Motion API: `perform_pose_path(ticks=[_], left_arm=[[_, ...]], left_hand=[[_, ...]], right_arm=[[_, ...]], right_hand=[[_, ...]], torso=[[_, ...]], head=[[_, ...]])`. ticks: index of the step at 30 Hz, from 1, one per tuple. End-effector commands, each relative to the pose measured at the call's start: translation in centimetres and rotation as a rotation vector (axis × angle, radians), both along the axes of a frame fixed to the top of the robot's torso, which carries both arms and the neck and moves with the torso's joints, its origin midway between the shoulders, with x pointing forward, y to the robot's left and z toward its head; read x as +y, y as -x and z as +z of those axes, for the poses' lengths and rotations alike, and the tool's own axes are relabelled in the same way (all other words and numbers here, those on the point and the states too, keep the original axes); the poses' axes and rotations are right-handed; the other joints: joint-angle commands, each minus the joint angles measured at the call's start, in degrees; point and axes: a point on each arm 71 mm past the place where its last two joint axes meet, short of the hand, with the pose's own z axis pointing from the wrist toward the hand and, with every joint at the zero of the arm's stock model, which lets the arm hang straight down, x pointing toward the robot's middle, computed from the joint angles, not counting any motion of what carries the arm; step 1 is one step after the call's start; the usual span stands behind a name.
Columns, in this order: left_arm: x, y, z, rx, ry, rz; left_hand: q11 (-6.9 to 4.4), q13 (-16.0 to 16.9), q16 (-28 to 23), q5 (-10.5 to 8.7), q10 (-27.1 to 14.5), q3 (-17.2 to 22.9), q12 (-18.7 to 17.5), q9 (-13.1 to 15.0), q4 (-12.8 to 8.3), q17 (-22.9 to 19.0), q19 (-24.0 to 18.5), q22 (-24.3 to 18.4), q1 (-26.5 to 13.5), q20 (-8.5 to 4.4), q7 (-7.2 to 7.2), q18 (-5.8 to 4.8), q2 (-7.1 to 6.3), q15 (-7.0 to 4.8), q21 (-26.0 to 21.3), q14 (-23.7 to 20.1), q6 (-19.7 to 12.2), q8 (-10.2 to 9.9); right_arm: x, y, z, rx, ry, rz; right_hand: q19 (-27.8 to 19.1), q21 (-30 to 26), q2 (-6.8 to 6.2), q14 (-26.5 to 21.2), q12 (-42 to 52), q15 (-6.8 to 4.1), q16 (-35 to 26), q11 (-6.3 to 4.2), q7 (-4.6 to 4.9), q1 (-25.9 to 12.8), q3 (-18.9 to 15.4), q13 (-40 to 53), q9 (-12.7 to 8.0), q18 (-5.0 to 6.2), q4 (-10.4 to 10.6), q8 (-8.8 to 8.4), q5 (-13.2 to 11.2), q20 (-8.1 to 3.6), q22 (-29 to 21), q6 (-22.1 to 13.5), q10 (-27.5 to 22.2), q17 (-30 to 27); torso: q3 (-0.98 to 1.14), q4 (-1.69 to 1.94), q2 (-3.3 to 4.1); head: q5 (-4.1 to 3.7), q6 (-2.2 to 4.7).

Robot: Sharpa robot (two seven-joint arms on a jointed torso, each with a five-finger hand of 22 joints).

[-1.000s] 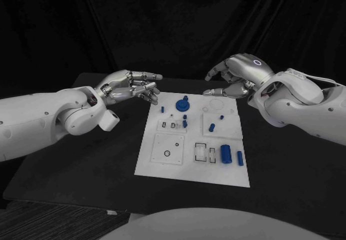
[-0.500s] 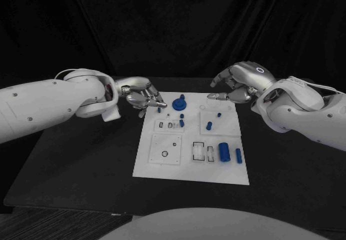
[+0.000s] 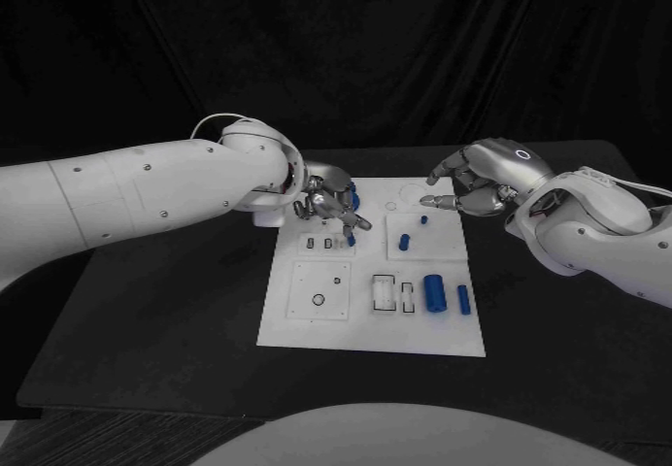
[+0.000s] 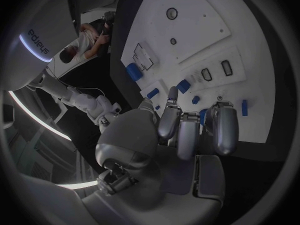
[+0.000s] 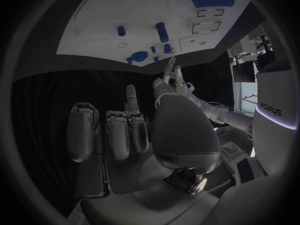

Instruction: Assemble the parts on the task board

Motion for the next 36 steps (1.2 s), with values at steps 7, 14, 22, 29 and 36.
perform_pose_path(ticks=[7, 14, 22, 29, 36], left_arm=[[-1.3, -0.7, -0.9, 0.042, -0.286, 0.07], [-1.6, -0.7, -0.9, 0.031, -0.339, 0.102], [-1.1, -0.7, -0.7, 0.018, -0.36, 0.133], [-1.0, -0.9, -0.3, 0.007, -0.354, 0.14], [-1.2, -1.3, -0.1, -0.006, -0.314, 0.138]], left_hand=[[-4.08, 21.98, 2.11, 1.61, 11.28, 0.91, 10.39, 7.78, -0.58, 15.93, 5.52, 9.47, -1.87, -1.7, -2.47, -0.93, -0.61, -2.91, 5.28, 6.36, 5.24, 3.91], [-6.23, 21.98, 2.11, 2.33, 11.28, 4.45, 10.39, 26.12, -2.24, 15.93, 6.14, 9.85, -2.63, -3.84, -4.68, -1.02, -2.5, -4.92, 5.11, 6.36, 2.11, 13.97], [-8.03, 21.98, 2.11, 1.43, 11.28, 7.13, 10.39, 51.83, -2.31, 15.93, 6.46, 10.15, -4.03, -5.36, -6.56, -1.07, -3.98, -6.5, 4.93, 6.36, 0.43, 31.02], [-8.1, 21.98, 2.11, 1.52, 11.28, 7.53, 10.39, 50.34, -1.89, 15.93, 6.4, 10.07, -4.49, -5.5, -6.7, -1.04, -3.86, -6.63, 4.83, 6.36, -2.64, 26.16], [-6.78, 21.98, 2.11, 1.32, 11.28, 9.09, 10.39, 44.08, -0.69, 15.93, 6.27, 10.01, -5.52, -4.66, -5.08, -1.0, -4.44, -5.61, 4.53, 6.36, -0.79, 13.02]], right_arm=[[0.3, 0.0, -0.3, 0.027, 0.014, -0.012], [0.2, 0.1, -0.3, 0.023, 0.01, -0.016], [0.0, 0.0, -0.3, 0.025, 0.012, -0.024], [0.0, -0.2, -0.4, 0.028, 0.016, -0.031], [-0.1, -0.2, -0.4, 0.026, 0.021, -0.036]], right_hand=[[2.81, 1.44, 1.76, 6.01, 0.95, 0.03, 0.97, 0.64, 0.02, 0.16, 1.65, 15.12, 0.57, -0.38, 0.36, 0.68, 0.91, 0.47, 13.36, 0.24, 5.85, 15.7], [2.77, 1.35, 1.81, 6.01, 0.95, 0.05, 0.97, 0.65, 0.05, 0.21, 1.67, 15.12, 0.55, -0.36, 0.34, 0.63, 1.13, 0.49, 13.33, 0.2, 5.85, 15.7], [2.73, 1.29, 1.82, 6.01, 0.95, 0.06, 0.97, 0.66, 0.07, 0.22, 1.67, 15.12, 0.54, -0.34, 0.34, 0.61, 1.24, 0.5, 13.3, 0.17, 5.85, 15.7], [2.74, 1.3, 1.82, 6.01, 0.95, 0.06, 0.97, 0.67, 0.07, 0.23, 1.66, 15.12, 0.54, -0.34, 0.34, 0.6, 1.26, 0.5, 13.31, 0.17, 5.85, 15.7], [2.67, 1.15, 1.84, 6.01, 0.95, 0.07, 0.97, 0.68, 0.08, 0.25, 1.67, 15.12, 0.52, -0.3, 0.33, 0.57, 1.35, 0.51, 13.26, 0.14, 5.85, 15.7]], torso=[[0.49, -0.75, -0.96], [0.58, -0.71, -0.93], [0.54, -0.7, -1.08], [0.44, -0.61, -1.21], [0.45, -0.6, -1.23]], head=[[0.26, 0.01], [0.33, 0.01], [0.13, 0.01], [0.14, 0.01], [0.21, 0.01]])
